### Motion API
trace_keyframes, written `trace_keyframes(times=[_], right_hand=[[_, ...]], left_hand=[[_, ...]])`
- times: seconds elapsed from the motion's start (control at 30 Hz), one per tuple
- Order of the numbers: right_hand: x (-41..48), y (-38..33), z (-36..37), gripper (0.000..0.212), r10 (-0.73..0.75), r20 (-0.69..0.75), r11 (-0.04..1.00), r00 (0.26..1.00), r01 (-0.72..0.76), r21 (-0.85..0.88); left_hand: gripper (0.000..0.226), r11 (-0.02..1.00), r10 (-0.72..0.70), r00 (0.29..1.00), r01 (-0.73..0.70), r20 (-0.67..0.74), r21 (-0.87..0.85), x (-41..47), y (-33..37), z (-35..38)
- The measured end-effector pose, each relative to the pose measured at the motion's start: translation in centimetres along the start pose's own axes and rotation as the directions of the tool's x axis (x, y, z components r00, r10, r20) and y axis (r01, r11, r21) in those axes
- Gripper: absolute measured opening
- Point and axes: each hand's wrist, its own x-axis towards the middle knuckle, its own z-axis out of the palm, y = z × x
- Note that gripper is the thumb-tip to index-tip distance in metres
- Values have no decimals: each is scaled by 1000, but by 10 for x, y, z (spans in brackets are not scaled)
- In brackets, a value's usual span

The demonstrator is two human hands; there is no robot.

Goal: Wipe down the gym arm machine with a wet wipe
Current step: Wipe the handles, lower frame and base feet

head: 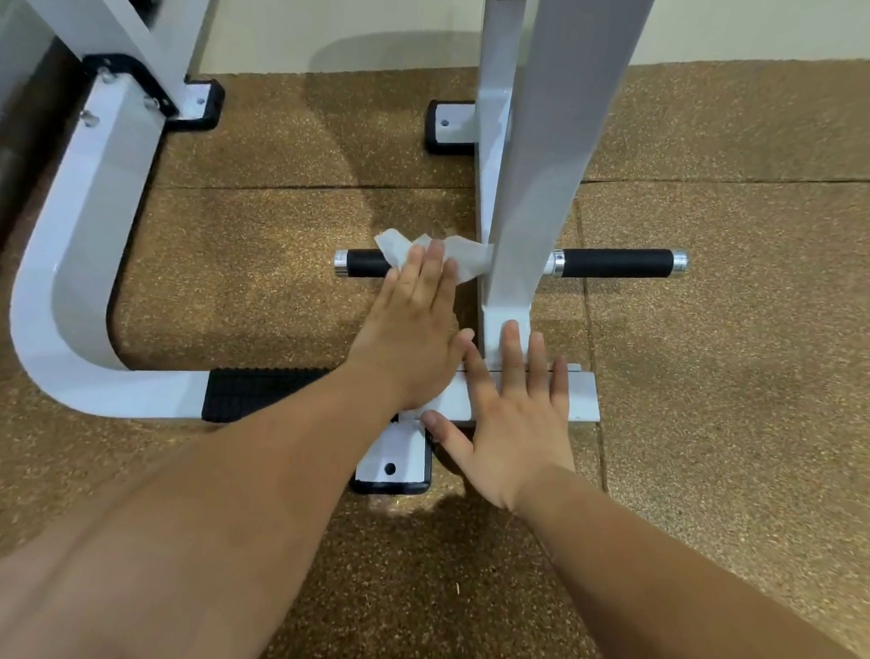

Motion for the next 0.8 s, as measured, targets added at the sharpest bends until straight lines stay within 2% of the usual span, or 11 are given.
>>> trace_keyframes(times=[0.1,0.23,0.43,0.57,0.7,0.8], right_hand=[[0,1,0,96,0,6,1000,1000,0,4],[1,1,0,96,-1,10,1000,1000,1,-14],[1,-1,1,97,5,-4,1000,1000,-5,-5],[0,0,1,97,2,-3,1000,1000,-2,-7],[-1,0,0,98,1,2,1000,1000,-1,-19],[0,0,1,98,5,5,1000,1000,-5,-25]], left_hand=[[76,1000,-27,1000,27,-10,8,-4,-27,-2],[80,982,-189,982,189,9,-12,-6,-57,-1],[73,998,-62,997,62,-36,-9,11,-7,-5],[73,999,-49,998,49,-31,14,6,-19,-3],[73,990,-139,990,139,-23,32,-11,-60,-1],[75,987,-163,987,163,6,-6,-9,-61,-5]])
